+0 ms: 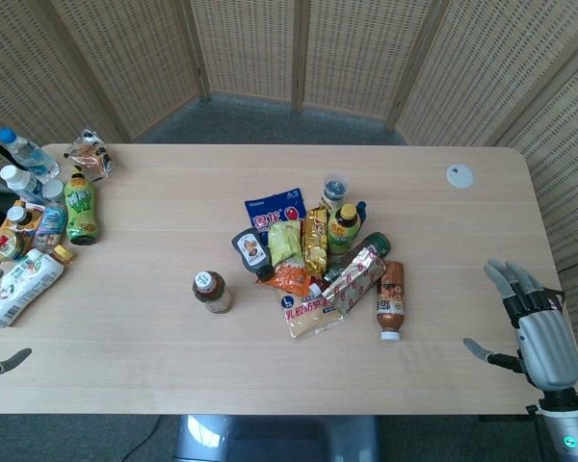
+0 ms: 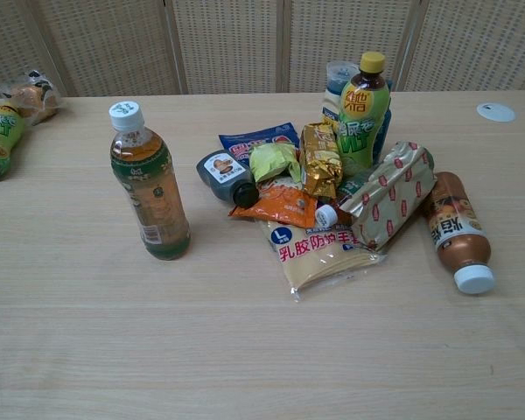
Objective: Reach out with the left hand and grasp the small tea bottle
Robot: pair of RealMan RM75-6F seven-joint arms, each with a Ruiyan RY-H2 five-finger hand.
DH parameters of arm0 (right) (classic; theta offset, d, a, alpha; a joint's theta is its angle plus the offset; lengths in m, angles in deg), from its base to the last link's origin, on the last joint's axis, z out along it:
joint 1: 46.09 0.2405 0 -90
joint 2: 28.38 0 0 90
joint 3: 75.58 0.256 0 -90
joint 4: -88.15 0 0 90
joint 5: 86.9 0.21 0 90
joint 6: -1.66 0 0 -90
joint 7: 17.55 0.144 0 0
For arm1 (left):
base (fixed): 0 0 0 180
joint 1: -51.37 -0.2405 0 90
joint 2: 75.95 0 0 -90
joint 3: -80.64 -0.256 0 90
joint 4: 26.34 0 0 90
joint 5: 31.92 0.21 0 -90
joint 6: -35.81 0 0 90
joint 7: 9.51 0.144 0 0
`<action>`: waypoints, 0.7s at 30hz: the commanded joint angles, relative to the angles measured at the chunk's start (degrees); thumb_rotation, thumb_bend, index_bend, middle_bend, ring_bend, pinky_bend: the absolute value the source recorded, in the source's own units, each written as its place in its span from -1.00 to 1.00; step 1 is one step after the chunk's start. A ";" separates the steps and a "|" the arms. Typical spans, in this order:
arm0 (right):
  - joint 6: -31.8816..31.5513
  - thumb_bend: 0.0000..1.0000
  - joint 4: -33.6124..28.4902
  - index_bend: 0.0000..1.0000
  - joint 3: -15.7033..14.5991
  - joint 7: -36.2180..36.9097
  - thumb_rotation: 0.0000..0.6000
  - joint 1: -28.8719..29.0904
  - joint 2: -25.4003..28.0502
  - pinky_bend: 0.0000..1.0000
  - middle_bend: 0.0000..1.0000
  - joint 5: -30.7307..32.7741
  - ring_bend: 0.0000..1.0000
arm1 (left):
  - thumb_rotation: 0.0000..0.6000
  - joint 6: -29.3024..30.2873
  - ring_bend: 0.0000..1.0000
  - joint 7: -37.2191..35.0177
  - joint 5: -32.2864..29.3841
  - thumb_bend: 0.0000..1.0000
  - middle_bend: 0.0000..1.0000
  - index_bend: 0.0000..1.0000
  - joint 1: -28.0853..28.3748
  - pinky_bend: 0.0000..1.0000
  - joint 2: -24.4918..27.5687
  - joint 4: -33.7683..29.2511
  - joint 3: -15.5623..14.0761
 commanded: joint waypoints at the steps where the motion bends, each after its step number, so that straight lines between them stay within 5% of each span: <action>1: 0.42 -1.00 0.19 -1.00 -0.19 -0.07 1.00 0.15 -0.11 -1.00 -1.00 -0.11 -1.00 | 1.00 -0.14 -1.00 -0.53 0.40 -1.00 -1.00 -0.86 -0.04 -1.00 0.20 -0.15 -0.32; 8: 1.18 -1.00 0.26 -1.00 -0.66 -0.42 1.00 0.20 -0.62 -1.00 -1.00 -0.04 -1.00 | 1.00 -1.28 -1.00 -4.21 -0.26 -1.00 -1.00 -0.97 1.15 -1.00 -2.13 1.82 0.42; 15: 1.33 -1.00 0.15 -1.00 -0.58 -0.43 1.00 0.19 -0.53 -1.00 -1.00 0.35 -1.00 | 1.00 -4.30 -1.00 -15.53 -2.08 -1.00 -1.00 -1.00 4.50 -1.00 -12.30 11.37 2.50; 21: 0.57 -1.00 -0.31 -1.00 -0.39 0.19 1.00 -0.01 -0.02 -1.00 -1.00 0.17 -1.00 | 1.00 -10.68 -1.00 -17.35 -3.73 -1.00 -1.00 -1.00 8.40 -1.00 -19.29 15.15 3.10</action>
